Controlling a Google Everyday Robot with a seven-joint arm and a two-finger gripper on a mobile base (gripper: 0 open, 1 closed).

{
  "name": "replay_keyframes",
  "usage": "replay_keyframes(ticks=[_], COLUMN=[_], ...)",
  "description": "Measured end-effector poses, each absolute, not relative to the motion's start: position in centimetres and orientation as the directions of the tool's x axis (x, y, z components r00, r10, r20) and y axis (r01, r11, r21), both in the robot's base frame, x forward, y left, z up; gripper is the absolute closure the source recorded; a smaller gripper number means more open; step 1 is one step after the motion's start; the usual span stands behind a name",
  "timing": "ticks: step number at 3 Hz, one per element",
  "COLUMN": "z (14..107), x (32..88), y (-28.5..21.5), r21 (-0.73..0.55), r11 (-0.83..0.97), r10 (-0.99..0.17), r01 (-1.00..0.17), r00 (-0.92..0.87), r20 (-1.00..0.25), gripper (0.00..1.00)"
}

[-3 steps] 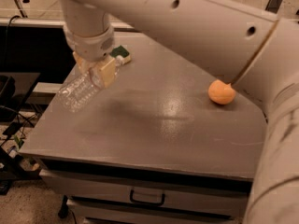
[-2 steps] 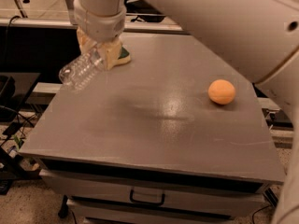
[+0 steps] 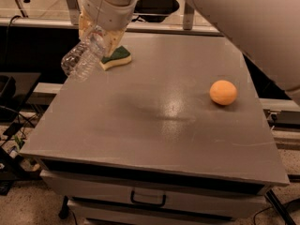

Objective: Place water bottle upright

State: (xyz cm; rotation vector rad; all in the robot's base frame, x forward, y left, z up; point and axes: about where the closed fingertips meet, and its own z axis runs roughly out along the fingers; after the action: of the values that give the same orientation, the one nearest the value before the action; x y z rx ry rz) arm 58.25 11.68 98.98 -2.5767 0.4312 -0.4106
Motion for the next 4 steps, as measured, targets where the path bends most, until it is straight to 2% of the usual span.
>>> replay_keyframes(ticks=[1,2,3,4], z=[98.9,98.3,98.0,98.6], x=[58.3,58.4,59.5,61.5], y=[11.7,10.9,7.8,6.2], r21=[-0.508,-0.403,-0.224,-0.159], r11=[-0.832,-0.889,-0.963,-0.983], r10=[-0.372,-0.358,-0.255,-0.176], r01=[-0.224,-0.216,-0.153,-0.089], r00=[0.904,0.877,0.790,0.696], r20=[0.211,0.321,0.558,0.696], gripper=[1.00,1.00,1.00,1.00])
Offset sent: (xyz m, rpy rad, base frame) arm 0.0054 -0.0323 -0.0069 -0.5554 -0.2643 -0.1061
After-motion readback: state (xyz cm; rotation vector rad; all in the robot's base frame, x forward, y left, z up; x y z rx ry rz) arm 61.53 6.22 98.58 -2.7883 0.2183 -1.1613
